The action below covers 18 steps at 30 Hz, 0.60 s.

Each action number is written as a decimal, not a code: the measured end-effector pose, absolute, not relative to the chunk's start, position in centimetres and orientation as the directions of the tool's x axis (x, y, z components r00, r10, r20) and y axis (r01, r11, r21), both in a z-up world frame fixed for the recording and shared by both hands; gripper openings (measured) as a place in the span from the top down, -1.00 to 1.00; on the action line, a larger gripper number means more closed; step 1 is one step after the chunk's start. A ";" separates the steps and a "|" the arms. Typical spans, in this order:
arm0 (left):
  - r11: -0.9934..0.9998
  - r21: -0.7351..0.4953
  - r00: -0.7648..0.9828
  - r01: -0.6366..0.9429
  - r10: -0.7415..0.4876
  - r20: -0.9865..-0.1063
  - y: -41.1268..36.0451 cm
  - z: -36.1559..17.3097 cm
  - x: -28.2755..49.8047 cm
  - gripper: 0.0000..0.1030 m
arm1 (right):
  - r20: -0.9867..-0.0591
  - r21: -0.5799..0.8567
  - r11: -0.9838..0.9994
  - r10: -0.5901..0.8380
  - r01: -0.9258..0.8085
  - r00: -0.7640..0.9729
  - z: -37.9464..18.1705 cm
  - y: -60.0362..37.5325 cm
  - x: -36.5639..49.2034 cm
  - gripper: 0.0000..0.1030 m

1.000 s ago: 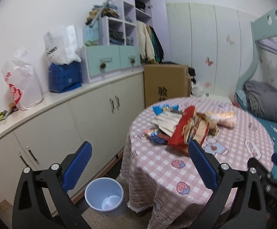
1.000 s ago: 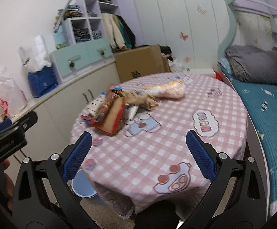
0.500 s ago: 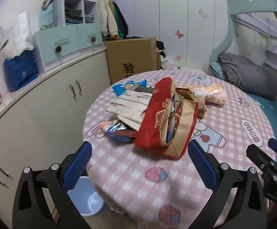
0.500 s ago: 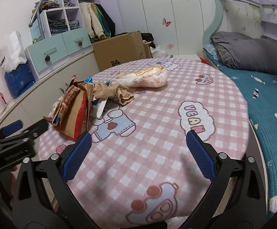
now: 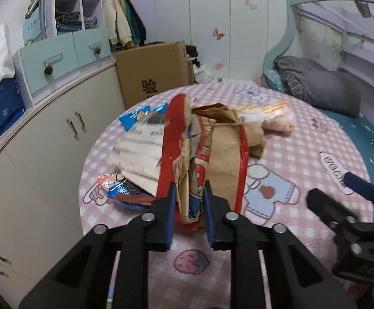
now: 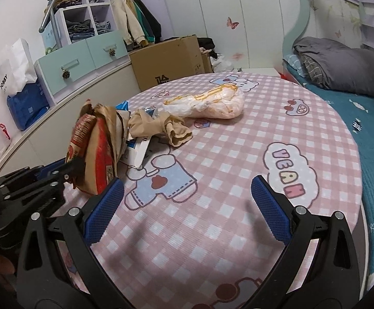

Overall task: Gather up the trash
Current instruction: 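Grasp the red-and-brown paper snack bag with the left gripper and lift, then grasp the newspaper and beige cloth with the right gripper while the left holds the bag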

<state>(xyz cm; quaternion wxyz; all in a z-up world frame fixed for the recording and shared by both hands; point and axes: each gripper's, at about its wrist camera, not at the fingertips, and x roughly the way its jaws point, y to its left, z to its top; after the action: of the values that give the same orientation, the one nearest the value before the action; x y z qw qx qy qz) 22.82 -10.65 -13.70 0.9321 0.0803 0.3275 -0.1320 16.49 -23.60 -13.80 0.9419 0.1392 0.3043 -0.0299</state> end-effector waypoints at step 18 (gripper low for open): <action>0.998 -0.047 0.896 -0.040 0.015 -0.443 -4.0 -8.5 19.8 0.65 | -0.567 0.196 0.980 0.136 -0.027 0.813 -11.0 -21.0 22.6 -0.73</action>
<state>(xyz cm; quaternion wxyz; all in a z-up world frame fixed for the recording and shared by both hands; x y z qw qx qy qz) 19.84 -4.04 -8.49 0.9734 -0.0275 0.2271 0.0142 22.57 -20.98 -11.00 0.9478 0.0897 0.3031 0.0429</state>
